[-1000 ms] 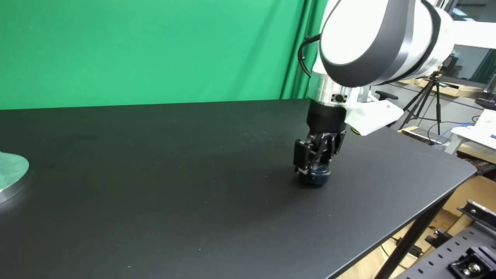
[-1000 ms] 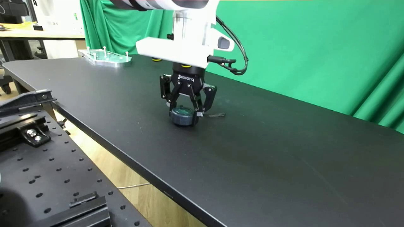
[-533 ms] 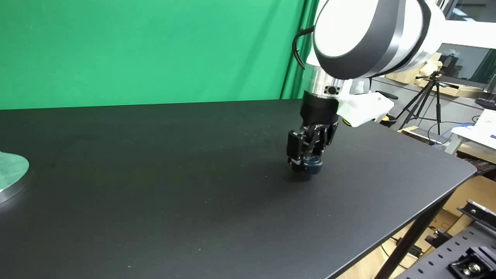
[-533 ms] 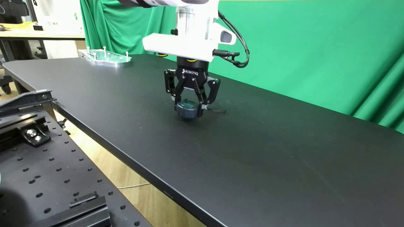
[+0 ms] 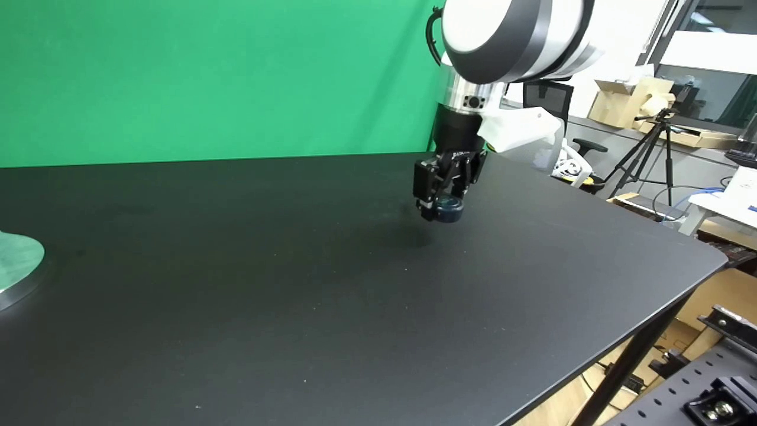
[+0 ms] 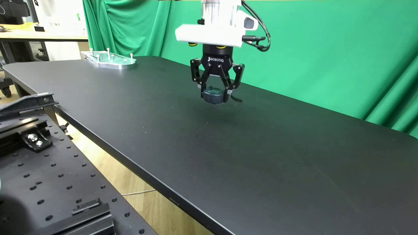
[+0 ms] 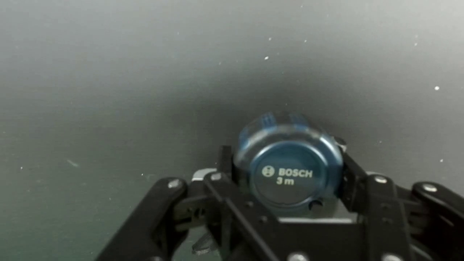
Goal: Pick up the tape from the table and move it forward.
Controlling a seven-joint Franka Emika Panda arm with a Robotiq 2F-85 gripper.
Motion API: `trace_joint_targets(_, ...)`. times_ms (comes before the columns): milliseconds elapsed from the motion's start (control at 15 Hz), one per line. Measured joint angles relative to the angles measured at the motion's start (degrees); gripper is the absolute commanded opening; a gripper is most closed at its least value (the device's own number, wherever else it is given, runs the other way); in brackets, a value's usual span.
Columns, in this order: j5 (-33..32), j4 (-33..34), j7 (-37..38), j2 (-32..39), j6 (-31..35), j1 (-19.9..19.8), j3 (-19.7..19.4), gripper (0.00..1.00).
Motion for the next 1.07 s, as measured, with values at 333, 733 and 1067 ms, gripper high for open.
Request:
trace_joint_targets(333,0.0,5.6,0.0,4.4,-2.2,0.0,0.4,0.43)
trace_joint_targets(733,0.0,9.1,-0.1,8.4,-2.4,0.0,1.0,0.43)
trace_joint_targets(1067,0.1,10.1,-0.2,9.7,-2.4,0.0,1.4,1.0)
